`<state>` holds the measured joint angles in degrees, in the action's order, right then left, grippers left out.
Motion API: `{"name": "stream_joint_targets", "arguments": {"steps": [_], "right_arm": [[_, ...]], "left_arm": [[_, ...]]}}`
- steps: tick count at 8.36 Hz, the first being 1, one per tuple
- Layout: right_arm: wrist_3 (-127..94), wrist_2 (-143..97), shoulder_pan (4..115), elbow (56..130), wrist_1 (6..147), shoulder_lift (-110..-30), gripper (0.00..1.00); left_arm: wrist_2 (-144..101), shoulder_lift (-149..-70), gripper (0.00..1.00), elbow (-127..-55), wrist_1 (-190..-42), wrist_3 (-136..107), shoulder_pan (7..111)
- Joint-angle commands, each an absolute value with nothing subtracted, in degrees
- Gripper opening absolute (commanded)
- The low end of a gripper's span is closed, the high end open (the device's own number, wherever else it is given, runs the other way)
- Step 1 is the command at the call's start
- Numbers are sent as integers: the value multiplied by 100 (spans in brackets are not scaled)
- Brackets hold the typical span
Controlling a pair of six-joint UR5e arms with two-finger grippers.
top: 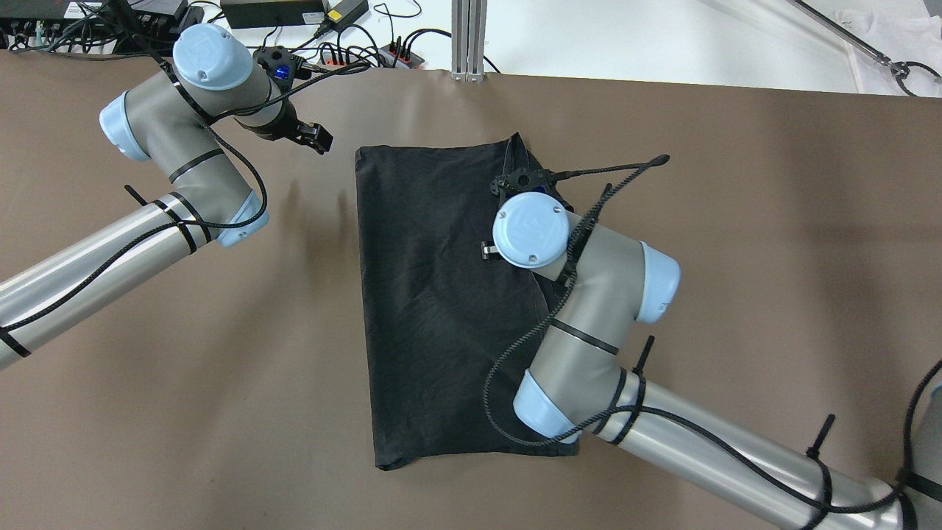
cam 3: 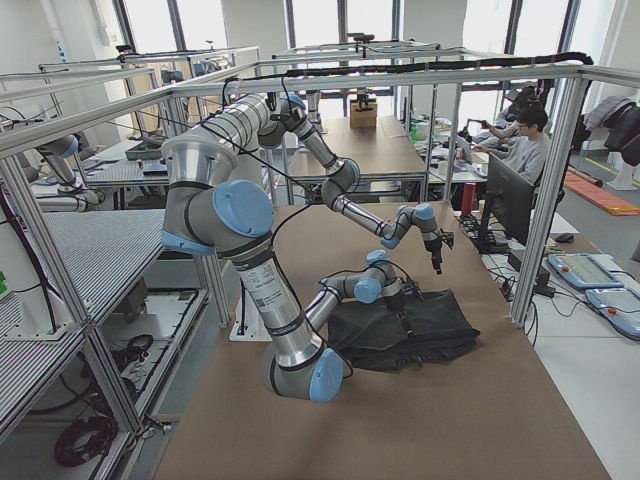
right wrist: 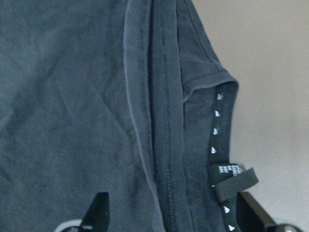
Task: Fold clothes
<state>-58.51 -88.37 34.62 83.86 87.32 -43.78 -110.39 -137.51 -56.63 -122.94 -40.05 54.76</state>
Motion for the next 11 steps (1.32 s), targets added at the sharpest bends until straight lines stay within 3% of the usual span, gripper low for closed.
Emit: {"name": "stream_joint_targets", "arguments": {"steps": [1,6,11], "right_arm": [[-5907,-8842,3542,7018,8570,-3369,93],[-5037,-8850,3814,6198,8526,-3243,92],[-4195,-8955,4374,6187,8183,-3761,92]], "left_arm": [[-11039,-13755,100,-5669,-12296,-4008,5484],[-11048,-13746,100,-5678,-12296,-4025,5493],[-11039,-13755,100,-5669,-12296,-4017,5484]]}}
